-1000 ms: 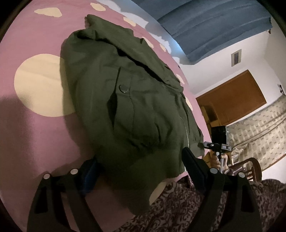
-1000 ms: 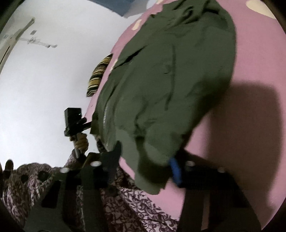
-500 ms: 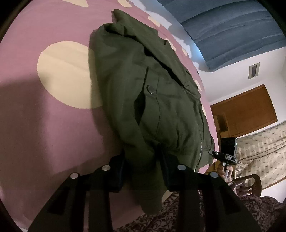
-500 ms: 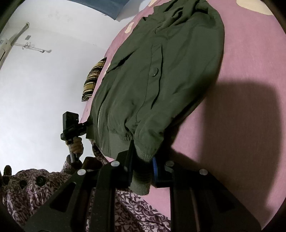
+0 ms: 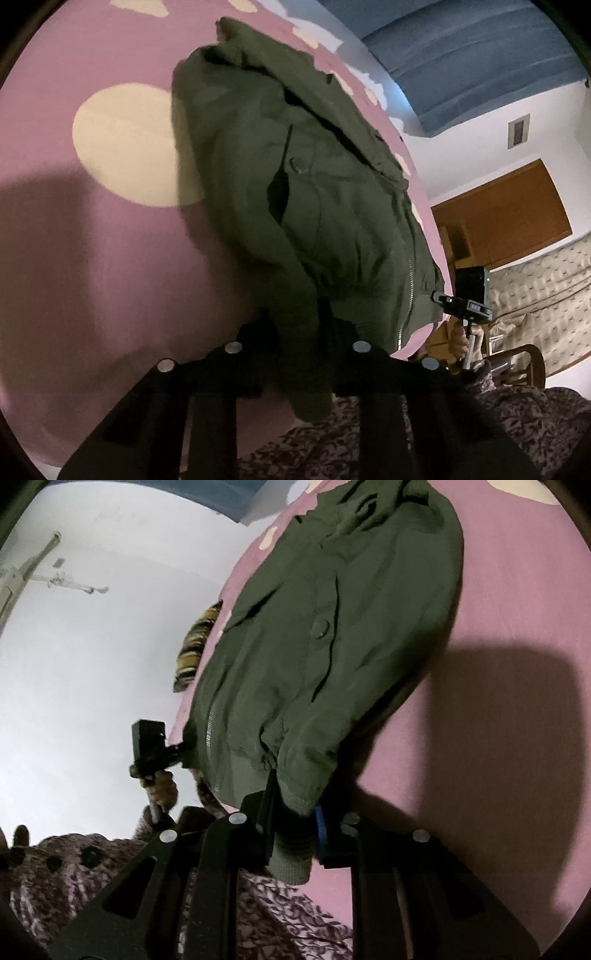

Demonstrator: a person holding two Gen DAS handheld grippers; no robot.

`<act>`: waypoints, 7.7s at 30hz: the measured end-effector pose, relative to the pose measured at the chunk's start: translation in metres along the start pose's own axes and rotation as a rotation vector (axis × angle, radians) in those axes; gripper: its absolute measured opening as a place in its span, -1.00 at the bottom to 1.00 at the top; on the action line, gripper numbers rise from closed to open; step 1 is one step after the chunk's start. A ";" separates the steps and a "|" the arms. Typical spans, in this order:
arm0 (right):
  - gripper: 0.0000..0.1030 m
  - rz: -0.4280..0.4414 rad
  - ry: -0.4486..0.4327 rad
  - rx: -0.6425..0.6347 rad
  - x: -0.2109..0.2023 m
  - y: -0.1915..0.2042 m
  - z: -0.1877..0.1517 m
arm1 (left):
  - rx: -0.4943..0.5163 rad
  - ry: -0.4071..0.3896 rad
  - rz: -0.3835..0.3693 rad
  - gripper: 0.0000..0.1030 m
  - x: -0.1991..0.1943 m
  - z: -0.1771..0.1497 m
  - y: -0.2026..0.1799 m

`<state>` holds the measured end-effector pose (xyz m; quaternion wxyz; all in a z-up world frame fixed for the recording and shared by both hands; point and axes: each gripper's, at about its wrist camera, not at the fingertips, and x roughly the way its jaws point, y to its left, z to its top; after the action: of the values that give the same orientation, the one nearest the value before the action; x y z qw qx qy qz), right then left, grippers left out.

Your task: Fold small clothes

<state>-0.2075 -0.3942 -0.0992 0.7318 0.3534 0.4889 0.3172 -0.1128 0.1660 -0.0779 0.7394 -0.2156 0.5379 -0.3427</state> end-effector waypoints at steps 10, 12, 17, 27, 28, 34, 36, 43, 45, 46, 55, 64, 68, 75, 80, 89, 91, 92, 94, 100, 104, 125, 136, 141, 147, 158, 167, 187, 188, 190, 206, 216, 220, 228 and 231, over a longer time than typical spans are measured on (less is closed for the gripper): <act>-0.74 0.250 -0.130 0.038 -0.028 0.006 0.016 | -0.086 -0.112 -0.278 -0.75 -0.019 0.028 -0.013; -0.74 0.284 -0.169 0.034 -0.035 0.010 0.026 | -0.088 -0.144 -0.324 -0.76 -0.023 0.041 -0.022; -0.75 0.343 -0.271 0.034 -0.048 0.011 0.065 | -0.086 -0.210 -0.395 -0.76 -0.024 0.084 -0.038; -0.78 0.363 -0.369 0.183 -0.025 -0.026 0.167 | -0.183 -0.215 -0.364 -0.76 0.034 0.191 -0.021; -0.78 0.356 -0.375 0.215 -0.021 -0.037 0.178 | -0.193 -0.216 -0.351 -0.76 0.038 0.196 -0.015; -0.78 0.310 -0.371 0.381 0.009 -0.084 0.206 | -0.266 -0.163 -0.240 -0.76 0.083 0.231 0.016; -0.78 0.291 -0.367 0.430 0.020 -0.098 0.210 | -0.289 -0.135 -0.206 -0.75 0.098 0.236 0.027; -0.66 0.327 -0.350 0.481 0.027 -0.110 0.216 | -0.305 -0.091 -0.225 -0.69 0.102 0.246 0.038; -0.59 0.338 -0.345 0.474 0.025 -0.109 0.218 | -0.292 -0.097 -0.229 -0.64 0.094 0.248 0.034; -0.52 0.343 -0.345 0.470 0.023 -0.109 0.218 | -0.282 -0.100 -0.230 -0.61 0.090 0.248 0.032; 0.05 0.406 -0.413 0.470 0.006 -0.109 0.220 | -0.343 -0.126 -0.368 -0.05 0.057 0.255 0.032; 0.28 0.203 -0.445 0.294 -0.024 -0.085 0.223 | -0.287 -0.177 -0.400 0.35 0.029 0.258 0.018; 0.35 0.027 -0.411 0.120 -0.029 -0.056 0.235 | -0.059 -0.191 -0.159 0.44 0.026 0.259 -0.007; 0.39 -0.260 -0.287 -0.159 -0.002 -0.022 0.258 | 0.260 -0.174 0.146 0.44 0.059 0.257 -0.031; 0.40 -0.293 -0.223 -0.281 0.009 -0.015 0.268 | 0.463 -0.202 0.309 0.44 0.074 0.262 -0.042; 0.40 -0.345 -0.122 -0.430 0.029 -0.008 0.287 | 0.832 -0.094 0.498 0.44 0.114 0.262 -0.061; 0.40 -0.352 -0.107 -0.457 0.034 -0.005 0.288 | 0.866 -0.090 0.502 0.42 0.119 0.261 -0.065; 0.40 -0.358 -0.098 -0.475 0.038 -0.002 0.288 | 0.870 -0.090 0.500 0.36 0.121 0.261 -0.067; 0.40 -0.380 -0.085 -0.508 0.044 0.002 0.288 | 0.882 -0.090 0.500 0.28 0.125 0.261 -0.069; -0.32 -0.448 -0.059 -0.575 0.061 0.011 0.283 | 0.857 -0.114 0.569 -0.42 0.129 0.267 -0.061; -0.74 -0.468 -0.089 -0.559 0.059 0.013 0.277 | 0.859 -0.120 0.589 -0.77 0.130 0.263 -0.061; -0.83 -0.437 -0.432 -0.424 0.000 0.057 0.302 | 0.727 -0.351 0.655 -0.84 0.097 0.307 -0.105; -0.83 -0.514 -0.380 -0.318 0.035 0.022 0.378 | 0.590 -0.256 0.792 -0.84 0.153 0.379 -0.082; -0.83 -0.516 -0.333 -0.239 0.055 -0.015 0.386 | 0.531 -0.207 0.816 -0.84 0.177 0.384 -0.053; -0.83 -0.502 -0.300 -0.168 0.068 -0.045 0.388 | 0.510 -0.194 0.829 -0.84 0.188 0.384 -0.039; -0.83 -0.476 -0.282 -0.101 0.075 -0.068 0.395 | 0.486 -0.193 0.839 -0.83 0.202 0.389 -0.027; -0.82 -0.428 -0.279 -0.045 0.074 -0.080 0.396 | 0.471 -0.189 0.836 -0.83 0.208 0.391 -0.020; 0.06 -0.358 -0.384 0.055 0.032 -0.065 0.379 | 0.211 -0.181 0.656 0.17 0.153 0.393 -0.002; 0.12 -0.364 -0.401 0.041 0.024 -0.058 0.372 | 0.213 -0.189 0.644 0.38 0.146 0.387 -0.005; 0.20 -0.350 -0.437 0.020 0.002 -0.046 0.353 | 0.218 -0.222 0.613 0.45 0.122 0.367 -0.009; 0.39 -0.346 -0.450 0.263 -0.046 -0.086 0.186 | -0.119 -0.323 0.416 0.54 0.030 0.188 0.033; -0.76 -0.440 -0.433 0.186 -0.017 -0.078 0.188 | -0.179 -0.333 0.410 0.54 0.058 0.193 0.033; -0.78 -0.433 -0.430 0.180 -0.016 -0.082 0.190 | -0.172 -0.330 0.402 0.54 0.058 0.189 0.030; -0.40 -0.429 -0.605 0.244 -0.058 -0.054 0.184 | -0.248 -0.345 0.346 0.54 0.052 0.193 0.042; -0.12 -0.377 -0.625 0.164 -0.052 -0.014 0.190 | -0.242 -0.347 0.357 0.54 0.055 0.194 0.042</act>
<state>-0.0445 -0.4833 -0.0332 0.8605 0.3944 0.3222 0.0132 0.0917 0.1442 -0.0784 0.8381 -0.2594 0.4698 -0.0983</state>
